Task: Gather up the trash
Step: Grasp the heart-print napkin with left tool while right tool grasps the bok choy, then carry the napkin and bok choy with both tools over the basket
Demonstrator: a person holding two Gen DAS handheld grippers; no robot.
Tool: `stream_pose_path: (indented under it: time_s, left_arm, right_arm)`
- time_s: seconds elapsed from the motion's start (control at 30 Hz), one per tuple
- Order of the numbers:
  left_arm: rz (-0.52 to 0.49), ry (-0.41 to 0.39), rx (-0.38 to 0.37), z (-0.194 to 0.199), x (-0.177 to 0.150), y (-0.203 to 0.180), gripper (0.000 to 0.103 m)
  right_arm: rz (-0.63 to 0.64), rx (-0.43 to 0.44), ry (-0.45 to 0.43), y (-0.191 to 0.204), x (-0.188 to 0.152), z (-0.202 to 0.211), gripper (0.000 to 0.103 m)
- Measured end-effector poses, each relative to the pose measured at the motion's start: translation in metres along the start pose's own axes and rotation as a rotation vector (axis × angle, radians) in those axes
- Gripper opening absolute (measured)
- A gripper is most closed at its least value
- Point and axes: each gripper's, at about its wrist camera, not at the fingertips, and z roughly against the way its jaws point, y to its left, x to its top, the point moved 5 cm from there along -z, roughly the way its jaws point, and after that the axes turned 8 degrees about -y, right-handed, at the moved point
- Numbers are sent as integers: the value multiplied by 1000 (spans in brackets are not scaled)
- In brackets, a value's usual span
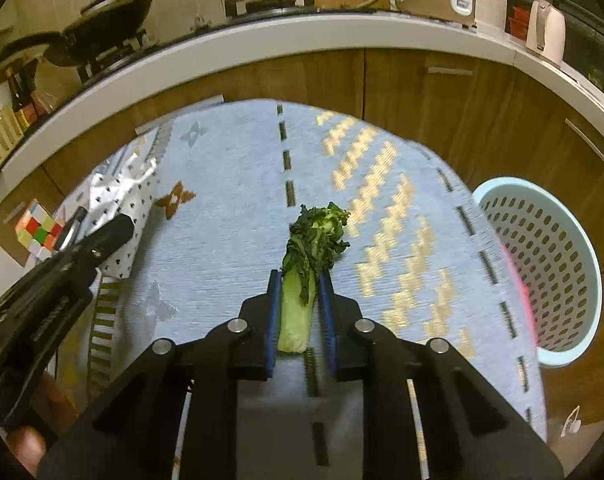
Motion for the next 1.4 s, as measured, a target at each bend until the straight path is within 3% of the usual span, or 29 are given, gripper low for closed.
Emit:
stream_pose_path:
  time_s: [0.1,0.23,0.67,0.87,1.13,1.3,1.4]
  left_arm:
    - [-66,-30,29,5,3,-11,6]
    - [-127,-49,-1,18,7,-38,6]
    - [-226,-108,-166,47,34,-154,6]
    - [-259,-50,-252,30,21,-215,6]
    - [-302,50,-314,-10,-6,-271,6]
    - [-293,151,-348,-41,-28,-283,6]
    - [-276,192,-344,-58,-40,-287,6]
  right_arm:
    - [-9,11,-42,-12,8,17,16]
    - [-33,18,-82,-28,19,36,16]
    - [-141,-17,-233,-121,52,99,16]
    - [-187,-87,-255,-175,51,107,16]
    - [-267,-133,-204,-238,32,95,16]
    - [-359,-50,-144,-264,18,75,16]
    - [-368,-60,-122,-271,11,68,16]
